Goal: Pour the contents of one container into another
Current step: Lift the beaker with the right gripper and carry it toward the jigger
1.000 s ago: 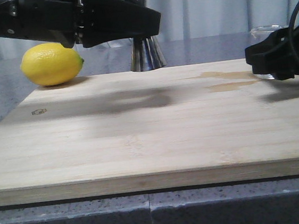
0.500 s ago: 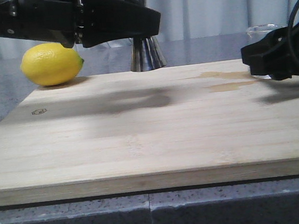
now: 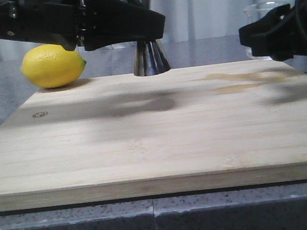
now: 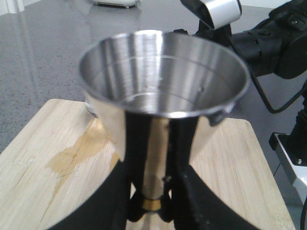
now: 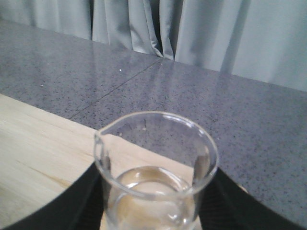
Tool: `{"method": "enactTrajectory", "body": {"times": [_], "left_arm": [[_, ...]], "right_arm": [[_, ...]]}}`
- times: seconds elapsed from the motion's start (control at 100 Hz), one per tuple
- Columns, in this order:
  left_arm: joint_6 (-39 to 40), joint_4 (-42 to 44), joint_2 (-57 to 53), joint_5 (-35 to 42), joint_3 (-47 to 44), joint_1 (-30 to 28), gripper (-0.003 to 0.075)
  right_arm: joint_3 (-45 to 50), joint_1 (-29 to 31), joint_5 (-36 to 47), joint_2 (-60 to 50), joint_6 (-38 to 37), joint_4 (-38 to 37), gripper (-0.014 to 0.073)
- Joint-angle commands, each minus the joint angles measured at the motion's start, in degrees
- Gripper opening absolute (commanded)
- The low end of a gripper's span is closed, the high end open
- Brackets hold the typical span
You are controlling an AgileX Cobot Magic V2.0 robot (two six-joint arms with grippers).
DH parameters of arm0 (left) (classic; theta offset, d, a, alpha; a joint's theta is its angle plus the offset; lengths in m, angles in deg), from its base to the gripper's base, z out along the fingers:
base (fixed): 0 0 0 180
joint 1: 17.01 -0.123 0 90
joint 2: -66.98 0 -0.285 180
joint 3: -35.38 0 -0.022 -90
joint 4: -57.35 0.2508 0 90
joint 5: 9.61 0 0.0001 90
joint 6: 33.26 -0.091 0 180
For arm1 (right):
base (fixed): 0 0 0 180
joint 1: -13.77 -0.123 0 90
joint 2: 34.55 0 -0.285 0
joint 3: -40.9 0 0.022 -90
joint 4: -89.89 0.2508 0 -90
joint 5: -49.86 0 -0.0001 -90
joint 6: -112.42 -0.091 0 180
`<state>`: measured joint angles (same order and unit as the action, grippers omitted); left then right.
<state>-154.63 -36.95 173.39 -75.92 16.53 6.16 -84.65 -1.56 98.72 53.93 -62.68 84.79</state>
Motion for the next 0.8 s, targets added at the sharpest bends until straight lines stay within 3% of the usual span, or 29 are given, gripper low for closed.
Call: {"method": "enactTrajectory", "body": {"times": [0.0, 0.35, 0.79], "left_arm": [[0.3, -3.7, -2.9, -6.4, 1.7, 0.5, -0.0013], [0.4, -3.4, -2.9, -6.4, 1.7, 0.5, -0.0013], [1.4, -2.0, -2.9, -6.4, 1.7, 0.5, -0.0013]], "right_arm": [[-3.8, 0.1, -0.3, -3.4, 0.5, -1.9, 0.0165], [-15.1, -0.3, -16.6, -9.3, -1.0, -7.7, 0.0165], [-26.1, -10.3, -31.0, -10.6, -1.0, -12.4, 0.0165]]}}
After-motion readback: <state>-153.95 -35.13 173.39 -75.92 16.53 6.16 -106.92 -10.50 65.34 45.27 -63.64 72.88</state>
